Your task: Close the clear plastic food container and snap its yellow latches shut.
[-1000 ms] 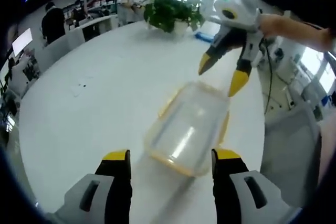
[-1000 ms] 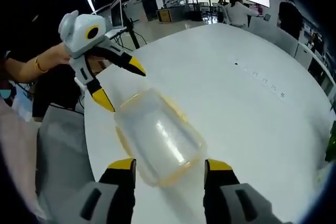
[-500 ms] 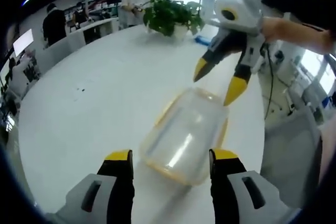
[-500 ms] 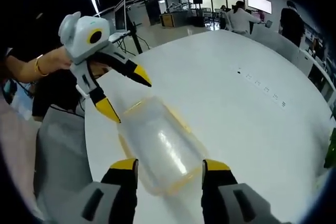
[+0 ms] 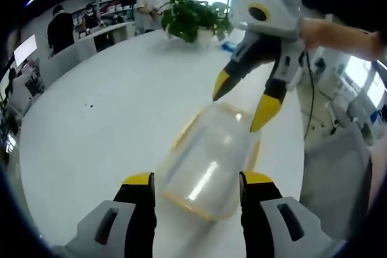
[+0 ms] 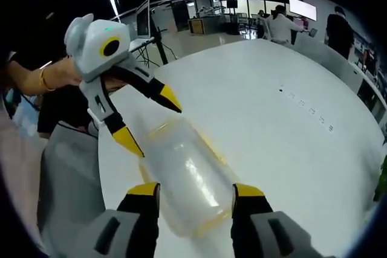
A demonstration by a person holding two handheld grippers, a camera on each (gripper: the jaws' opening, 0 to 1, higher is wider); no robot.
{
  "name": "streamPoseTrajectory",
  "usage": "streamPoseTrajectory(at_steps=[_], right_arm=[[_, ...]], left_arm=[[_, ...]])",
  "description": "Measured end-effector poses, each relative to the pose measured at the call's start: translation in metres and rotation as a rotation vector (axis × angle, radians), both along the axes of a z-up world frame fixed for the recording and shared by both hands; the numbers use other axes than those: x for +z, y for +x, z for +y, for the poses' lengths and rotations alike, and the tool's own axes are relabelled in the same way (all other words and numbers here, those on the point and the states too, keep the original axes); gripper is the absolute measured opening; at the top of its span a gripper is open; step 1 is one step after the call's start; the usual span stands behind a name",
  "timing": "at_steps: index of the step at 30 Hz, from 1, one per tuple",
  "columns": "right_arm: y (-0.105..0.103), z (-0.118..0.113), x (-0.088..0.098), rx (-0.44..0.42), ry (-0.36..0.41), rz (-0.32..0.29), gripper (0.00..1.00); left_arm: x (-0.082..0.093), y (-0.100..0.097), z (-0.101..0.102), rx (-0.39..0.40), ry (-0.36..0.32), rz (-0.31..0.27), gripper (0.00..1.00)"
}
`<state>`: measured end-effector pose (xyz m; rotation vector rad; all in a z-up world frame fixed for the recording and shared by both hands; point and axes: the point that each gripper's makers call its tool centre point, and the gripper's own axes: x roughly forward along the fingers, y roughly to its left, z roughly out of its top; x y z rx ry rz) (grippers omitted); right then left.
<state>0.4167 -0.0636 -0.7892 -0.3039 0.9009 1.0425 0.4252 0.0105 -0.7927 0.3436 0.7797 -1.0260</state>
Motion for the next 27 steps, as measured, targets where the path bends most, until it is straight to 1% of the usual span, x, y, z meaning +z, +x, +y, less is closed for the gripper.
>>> streamPoseTrajectory(at_steps=[11,19,27], right_arm=[[0.003,0.008,0.001,0.005,0.019,-0.015,0.44],[0.004,0.017,-0.001,0.018,0.023,-0.011,0.44],[0.005,0.022,-0.003,0.022,0.029,-0.010,0.44]], left_arm=[[-0.001,-0.002,-0.009,-0.002,-0.018,-0.004,0.52],[-0.003,-0.005,-0.015,-0.008,-0.030,0.004,0.51],[-0.004,-0.005,-0.019,-0.011,-0.034,0.000,0.49]])
